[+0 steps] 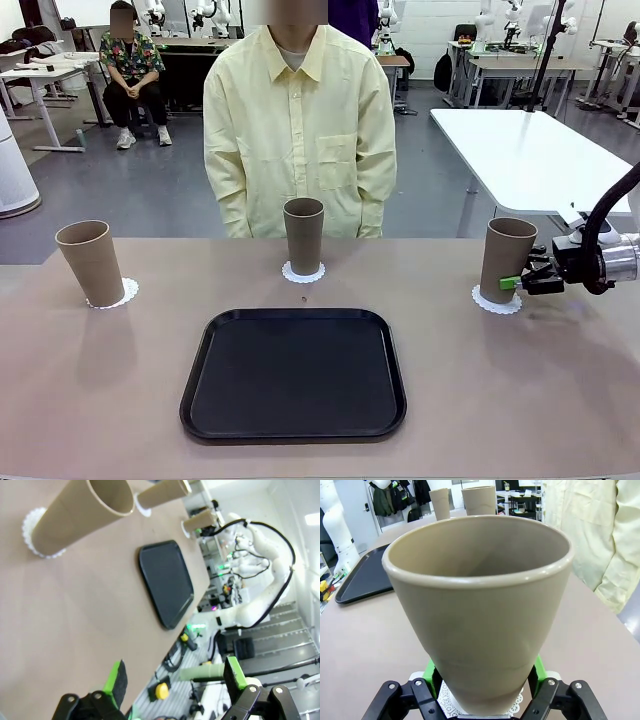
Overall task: Place coasters on the table and set cups on them.
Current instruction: Take one Reusable plastic cup from the Flat Tray and place it on a coaster set by the human.
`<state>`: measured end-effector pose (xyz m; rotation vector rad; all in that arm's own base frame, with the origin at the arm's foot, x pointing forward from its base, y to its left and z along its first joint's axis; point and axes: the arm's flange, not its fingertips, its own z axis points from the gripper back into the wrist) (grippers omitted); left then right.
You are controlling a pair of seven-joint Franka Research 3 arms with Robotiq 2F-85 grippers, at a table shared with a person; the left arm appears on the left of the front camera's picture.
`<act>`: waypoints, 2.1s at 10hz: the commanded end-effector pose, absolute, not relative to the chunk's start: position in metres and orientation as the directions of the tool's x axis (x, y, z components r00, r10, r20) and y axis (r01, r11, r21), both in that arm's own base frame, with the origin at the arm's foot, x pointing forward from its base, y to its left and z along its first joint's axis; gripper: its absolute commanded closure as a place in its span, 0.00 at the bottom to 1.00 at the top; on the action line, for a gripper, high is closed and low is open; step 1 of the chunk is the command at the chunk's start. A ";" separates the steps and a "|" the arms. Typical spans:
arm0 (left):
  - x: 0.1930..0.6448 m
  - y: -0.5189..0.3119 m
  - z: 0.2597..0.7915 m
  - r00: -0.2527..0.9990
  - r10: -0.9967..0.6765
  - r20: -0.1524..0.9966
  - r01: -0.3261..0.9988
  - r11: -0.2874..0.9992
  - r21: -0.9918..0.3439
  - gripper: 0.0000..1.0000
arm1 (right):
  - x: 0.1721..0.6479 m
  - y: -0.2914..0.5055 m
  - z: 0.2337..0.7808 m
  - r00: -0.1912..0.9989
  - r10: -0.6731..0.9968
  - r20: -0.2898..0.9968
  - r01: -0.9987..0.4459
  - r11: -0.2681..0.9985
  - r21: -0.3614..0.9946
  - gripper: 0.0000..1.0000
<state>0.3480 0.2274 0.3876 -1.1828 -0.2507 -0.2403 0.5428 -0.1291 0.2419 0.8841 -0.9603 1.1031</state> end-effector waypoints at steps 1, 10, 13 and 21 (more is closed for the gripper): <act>0.348 0.226 0.390 0.946 -0.057 0.318 0.317 0.361 -0.877 0.00 | 0.543 -0.130 0.241 0.188 0.368 0.911 -0.971 0.209 0.116 0.00; 0.348 0.226 0.390 0.946 -0.057 0.318 0.317 0.361 -0.877 0.00 | 0.543 -0.142 0.242 0.225 0.406 0.886 -0.961 0.242 0.133 0.00; 0.348 0.226 0.390 0.946 -0.057 0.318 0.317 0.361 -0.877 0.00 | 0.543 -0.150 0.244 0.238 0.428 0.872 -0.954 0.270 0.129 0.00; 0.348 0.226 0.390 0.946 -0.057 0.318 0.317 0.361 -0.877 0.00 | 0.464 -0.175 0.329 0.269 0.626 0.732 -0.909 0.417 -0.023 0.00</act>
